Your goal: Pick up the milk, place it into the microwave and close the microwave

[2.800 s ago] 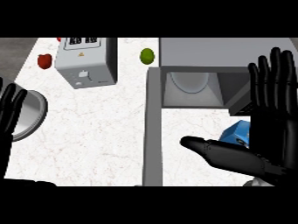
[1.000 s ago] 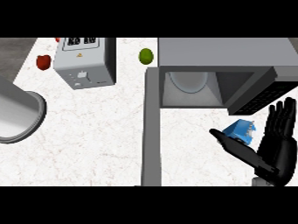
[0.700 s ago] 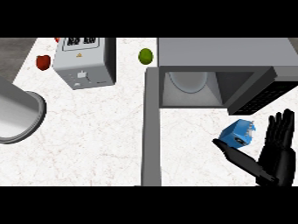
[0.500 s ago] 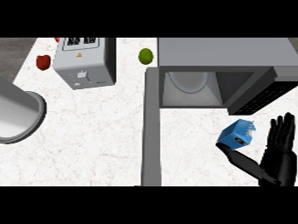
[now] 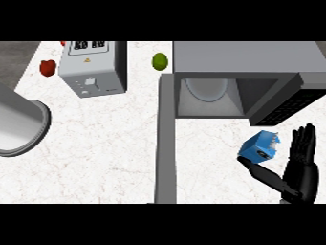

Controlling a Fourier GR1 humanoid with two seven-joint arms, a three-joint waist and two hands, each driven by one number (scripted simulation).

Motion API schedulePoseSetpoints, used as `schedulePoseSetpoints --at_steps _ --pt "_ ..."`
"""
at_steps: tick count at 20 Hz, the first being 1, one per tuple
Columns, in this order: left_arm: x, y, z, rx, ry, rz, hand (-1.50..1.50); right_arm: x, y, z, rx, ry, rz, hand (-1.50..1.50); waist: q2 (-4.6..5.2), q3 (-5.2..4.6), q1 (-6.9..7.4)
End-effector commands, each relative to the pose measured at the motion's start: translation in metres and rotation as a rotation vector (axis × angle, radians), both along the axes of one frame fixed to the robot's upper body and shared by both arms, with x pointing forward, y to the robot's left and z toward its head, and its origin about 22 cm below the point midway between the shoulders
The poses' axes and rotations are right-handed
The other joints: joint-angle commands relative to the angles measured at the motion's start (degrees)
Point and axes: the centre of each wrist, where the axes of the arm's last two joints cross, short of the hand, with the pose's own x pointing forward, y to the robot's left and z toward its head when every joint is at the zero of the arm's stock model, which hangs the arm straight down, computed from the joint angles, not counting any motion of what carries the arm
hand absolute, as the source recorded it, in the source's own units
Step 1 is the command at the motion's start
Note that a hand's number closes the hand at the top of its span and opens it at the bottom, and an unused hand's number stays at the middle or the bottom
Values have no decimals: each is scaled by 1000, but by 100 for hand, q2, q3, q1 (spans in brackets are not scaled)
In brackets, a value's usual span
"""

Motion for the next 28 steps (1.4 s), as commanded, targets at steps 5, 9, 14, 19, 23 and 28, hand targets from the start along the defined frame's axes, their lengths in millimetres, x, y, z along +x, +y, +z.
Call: schedulePoseSetpoints --at_steps 5,9,14,19,23,28 --pt "2 1 14 16 -7 6 -150 -2 -16 -30 -34 54 -79 -150 1 1 -3" --pt "15 8 2 0 0 9 -150 8 -19 -44 -68 109 -174 -150 8 1 -10" --pt "3 4 3 10 4 -8 -150 -12 -50 -66 -85 144 -176 -150 1 0 -7" --pt "2 24 -14 -9 6 8 -150 2 -51 -66 56 84 38 -150 1 -1 12" --pt "6 4 -2 -7 0 19 -150 -1 -42 -76 166 45 282 -150 7 7 15" --pt "4 6 2 0 26 -11 -150 3 -31 -82 130 -117 258 150 2 2 7"
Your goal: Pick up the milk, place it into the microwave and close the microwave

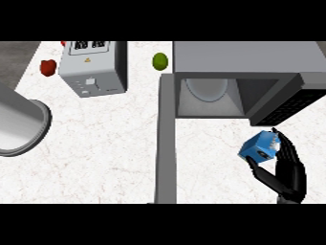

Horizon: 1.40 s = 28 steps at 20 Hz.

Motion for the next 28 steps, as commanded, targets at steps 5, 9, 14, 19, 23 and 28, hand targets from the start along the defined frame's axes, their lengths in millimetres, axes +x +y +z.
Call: schedulePoseSetpoints --at_steps 5,9,14,19,23,28 --pt "9 -1 -4 -19 18 -8 -150 31 16 14 -241 -86 -268 150 8 -5 -12" --pt "-9 -4 -7 -20 13 -8 -150 27 16 18 -133 -95 -122 150 -6 -4 -5" --pt "-19 6 -2 -14 2 -38 -150 11 -10 15 -134 -129 113 150 -11 -3 12" --pt "-20 19 -5 -41 2 -22 -150 23 7 39 -135 -186 199 150 -15 -8 7" --pt "-14 -2 -19 -35 11 -23 -150 23 23 68 -83 -210 268 150 -20 -11 -28" --pt "-8 21 -20 -49 19 -4 -150 17 54 80 -160 -217 262 150 -9 -8 -19"
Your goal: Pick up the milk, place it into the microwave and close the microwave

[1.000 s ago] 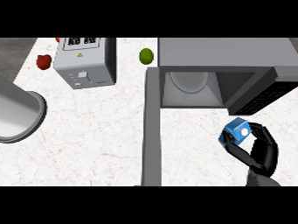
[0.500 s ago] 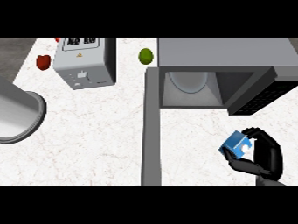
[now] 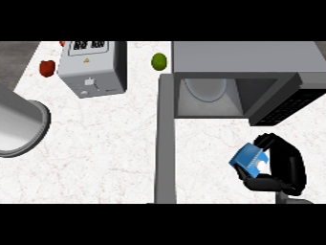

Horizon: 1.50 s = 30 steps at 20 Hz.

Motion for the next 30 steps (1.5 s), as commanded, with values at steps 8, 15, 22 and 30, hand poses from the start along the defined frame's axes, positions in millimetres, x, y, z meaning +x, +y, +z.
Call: schedulePoseSetpoints --at_steps 8,15,22,30 --pt "1 5 -6 -16 18 19 -150 29 54 56 -150 5 -33 150 7 2 18" --pt "3 1 -2 -13 3 11 -150 111 66 70 -204 66 -66 150 23 5 77" --pt "12 18 -7 4 20 -11 -150 154 78 91 -237 71 -63 150 49 4 153" --pt "29 12 -4 -4 -3 -74 -150 168 73 91 -278 43 -127 150 139 9 383"
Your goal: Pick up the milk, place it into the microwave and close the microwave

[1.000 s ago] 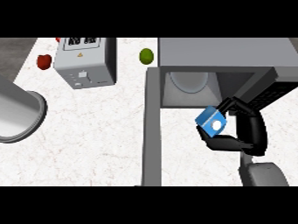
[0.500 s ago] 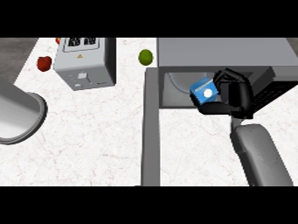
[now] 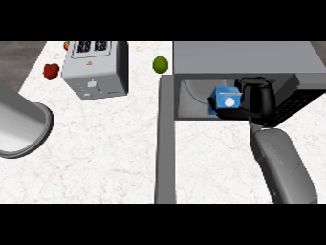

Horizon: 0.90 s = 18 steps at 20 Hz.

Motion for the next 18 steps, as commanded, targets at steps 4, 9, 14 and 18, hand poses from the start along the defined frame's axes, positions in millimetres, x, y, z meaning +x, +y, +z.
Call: schedulePoseSetpoints --at_steps 4,9,14,18 --pt "5 -2 -1 -10 -9 -39 -150 39 0 22 -81 85 -47 150 308 -39 507" --pt "15 -8 3 0 -26 -71 -150 37 -15 24 -162 52 -120 150 348 -46 606" --pt "23 -9 4 7 -29 -82 -150 33 -11 19 -104 34 -193 150 395 -45 729" --pt "24 -9 9 34 -32 -81 -150 23 -14 6 -51 14 -379 150 443 -44 849"
